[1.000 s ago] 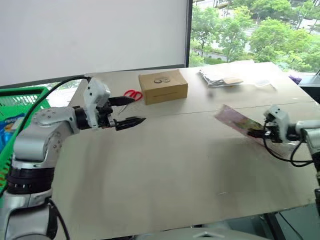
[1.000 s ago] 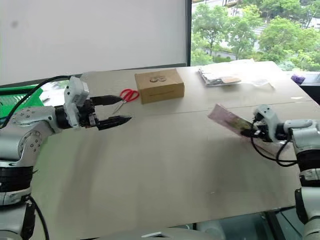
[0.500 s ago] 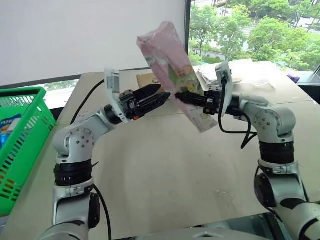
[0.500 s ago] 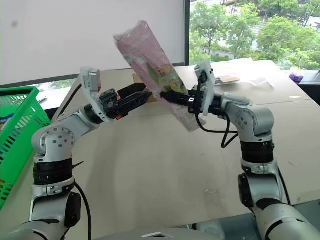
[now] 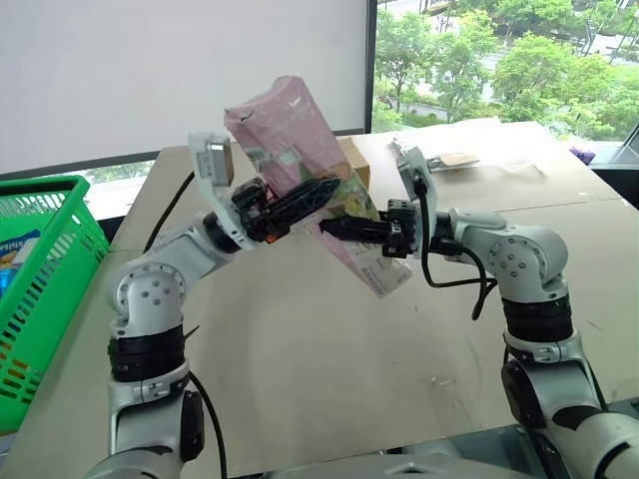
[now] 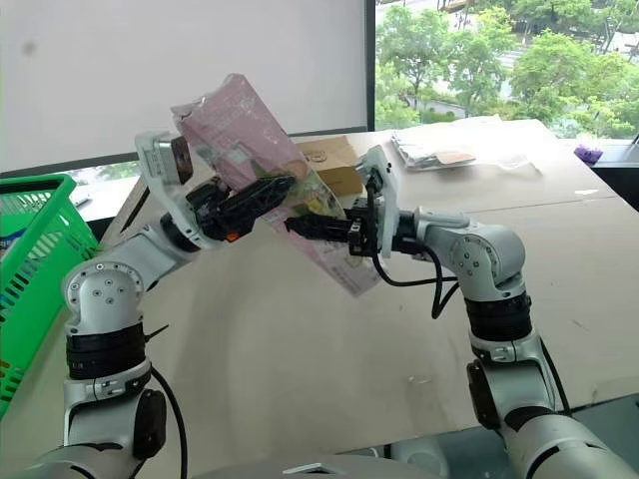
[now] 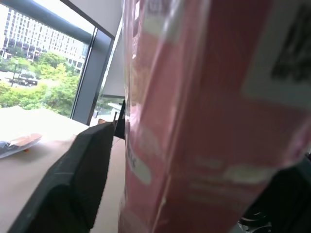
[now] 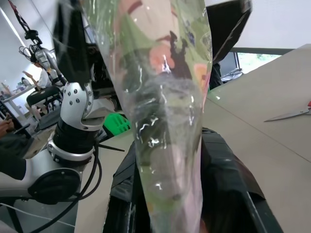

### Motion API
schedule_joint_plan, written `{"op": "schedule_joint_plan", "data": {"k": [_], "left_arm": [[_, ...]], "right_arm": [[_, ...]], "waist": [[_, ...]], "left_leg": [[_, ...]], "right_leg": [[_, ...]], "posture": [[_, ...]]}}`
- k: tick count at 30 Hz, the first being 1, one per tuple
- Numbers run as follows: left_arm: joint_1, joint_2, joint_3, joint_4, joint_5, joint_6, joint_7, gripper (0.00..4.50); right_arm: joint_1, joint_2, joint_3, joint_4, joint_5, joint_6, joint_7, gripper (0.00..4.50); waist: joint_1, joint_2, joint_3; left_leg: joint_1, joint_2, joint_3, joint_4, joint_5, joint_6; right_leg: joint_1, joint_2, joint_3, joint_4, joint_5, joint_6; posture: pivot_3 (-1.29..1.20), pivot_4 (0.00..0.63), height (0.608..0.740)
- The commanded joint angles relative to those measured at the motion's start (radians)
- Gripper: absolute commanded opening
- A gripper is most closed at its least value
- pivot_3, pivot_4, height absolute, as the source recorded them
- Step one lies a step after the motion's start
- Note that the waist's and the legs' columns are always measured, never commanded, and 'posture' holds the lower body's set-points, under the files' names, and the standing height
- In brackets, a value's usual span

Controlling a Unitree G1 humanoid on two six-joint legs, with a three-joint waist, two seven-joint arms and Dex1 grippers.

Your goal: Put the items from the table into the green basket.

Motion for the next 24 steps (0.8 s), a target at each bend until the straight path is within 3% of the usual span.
{"op": "schedule_joint_plan", "data": {"k": [1, 5, 7, 12, 17, 20, 22, 24], "left_arm": [[-0.011, -0.008, -0.019, -0.037, -0.001, -0.021, -0.007, 2.03], [-0.040, -0.042, -0.020, 0.005, 0.079, -0.118, 0.017, 0.14], [-0.062, -0.062, -0.013, 0.023, 0.116, -0.166, 0.039, 0.12], [-0.084, -0.008, -0.008, 0.041, 0.224, -0.190, 0.093, 0.12], [-0.178, 0.173, -0.037, 0.192, 0.512, -0.328, 0.145, 0.12], [-0.273, 0.273, -0.109, 0.335, 0.736, -0.427, 0.225, 0.12], [-0.327, 0.381, -0.206, 0.420, 0.969, -0.560, 0.287, 0.12], [-0.413, 0.439, -0.217, 0.493, 1.095, -0.608, 0.404, 0.12]], "right_arm": [[-0.027, -0.004, -0.018, -0.028, 0.043, -0.014, 0.001, 2.15], [-0.012, -0.036, -0.023, -0.045, 0.068, -0.003, 0.010, 4.22], [0.019, -0.067, -0.022, -0.054, 0.062, -0.009, 0.013, 4.50], [0.122, -0.189, -0.016, -0.089, -0.013, -0.141, 0.062, 4.50], [0.187, -0.295, 0.044, -0.026, -0.210, -0.391, 0.099, 4.50], [0.203, -0.271, 0.058, -0.013, -0.239, -0.479, 0.104, 4.50], [0.193, -0.219, 0.041, -0.044, -0.191, -0.475, 0.088, 4.50], [0.175, -0.194, 0.058, -0.066, -0.195, -0.475, 0.079, 4.50]], "waist": [[0.002, 0.000, 0.000], [0.002, 0.000, 0.000], [0.005, 0.000, 0.000], [0.009, 0.000, 0.000], [0.002, 0.001, 0.001], [0.006, 0.000, 0.001], [0.003, 0.000, 0.001], [0.003, -0.001, 0.002]], "left_leg": [[0.000, 0.000, 0.000, 0.000, 0.000, 0.000], [0.000, 0.000, 0.000, 0.000, 0.000, 0.000], [0.000, 0.000, 0.000, 0.000, 0.000, 0.000], [-0.001, 0.000, 0.000, 0.000, 0.000, 0.000], [0.000, 0.000, 0.000, -0.001, 0.000, 0.000], [0.001, 0.001, 0.000, -0.001, 0.000, 0.000], [0.001, 0.001, 0.001, -0.002, 0.000, 0.000], [0.000, 0.001, 0.001, -0.004, 0.000, -0.001]], "right_leg": [[0.000, 0.000, 0.000, 0.000, 0.000, 0.000], [0.000, 0.000, 0.000, -0.001, 0.000, 0.000], [0.000, 0.000, 0.000, -0.001, 0.000, 0.000], [0.001, 0.000, 0.000, -0.002, 0.000, 0.000], [0.000, 0.001, 0.000, -0.001, 0.000, 0.000], [0.001, 0.001, 0.000, -0.002, 0.000, 0.000], [0.000, 0.001, 0.001, -0.002, 0.000, 0.000], [-0.001, 0.002, 0.001, -0.002, 0.000, 0.000]], "posture": [[-0.08, 0.000, 0.740], [-0.08, 0.000, 0.740], [-0.08, 0.000, 0.740], [-0.09, 0.000, 0.740], [-0.09, 0.000, 0.740], [-0.07, 0.000, 0.740], [-0.06, 0.000, 0.740], [-0.06, 0.000, 0.740]]}}
